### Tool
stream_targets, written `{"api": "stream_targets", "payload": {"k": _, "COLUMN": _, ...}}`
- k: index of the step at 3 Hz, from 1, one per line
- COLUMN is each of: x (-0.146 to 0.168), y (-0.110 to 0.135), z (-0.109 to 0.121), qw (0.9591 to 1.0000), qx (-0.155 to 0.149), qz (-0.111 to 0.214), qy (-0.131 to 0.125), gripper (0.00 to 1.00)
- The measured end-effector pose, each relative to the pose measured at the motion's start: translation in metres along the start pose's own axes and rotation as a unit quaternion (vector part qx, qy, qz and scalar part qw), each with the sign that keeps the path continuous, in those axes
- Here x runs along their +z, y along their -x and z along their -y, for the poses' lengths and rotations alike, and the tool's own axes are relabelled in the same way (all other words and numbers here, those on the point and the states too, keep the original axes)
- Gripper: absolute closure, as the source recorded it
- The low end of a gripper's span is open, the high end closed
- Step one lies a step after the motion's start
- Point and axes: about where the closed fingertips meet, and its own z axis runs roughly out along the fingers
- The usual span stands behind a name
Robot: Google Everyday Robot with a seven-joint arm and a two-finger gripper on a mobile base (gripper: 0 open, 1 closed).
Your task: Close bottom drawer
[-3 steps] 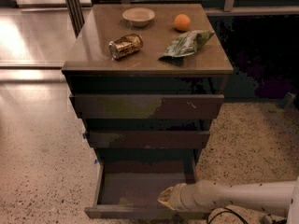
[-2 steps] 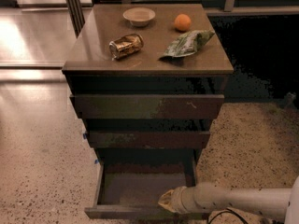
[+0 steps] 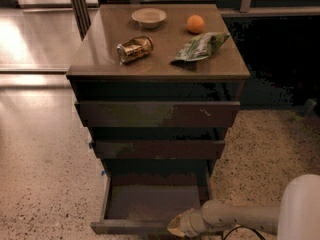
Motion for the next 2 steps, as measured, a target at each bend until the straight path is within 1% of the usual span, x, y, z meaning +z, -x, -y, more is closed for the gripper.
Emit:
{"api": "stream_targets", "payload": {"k": 1, "x": 0.000, "y": -0.003, "z": -0.010, "qw": 1.0000, "qx": -0.002, "qz": -0.004, "qy": -0.002, "gripper": 1.00}}
{"api": "stream_targets", "payload": {"k": 2, "x": 0.003, "y": -0.014, "z": -0.040, "qw": 0.9999, "qx": -0.011, "qz": 0.002, "qy": 0.003, "gripper": 1.00}}
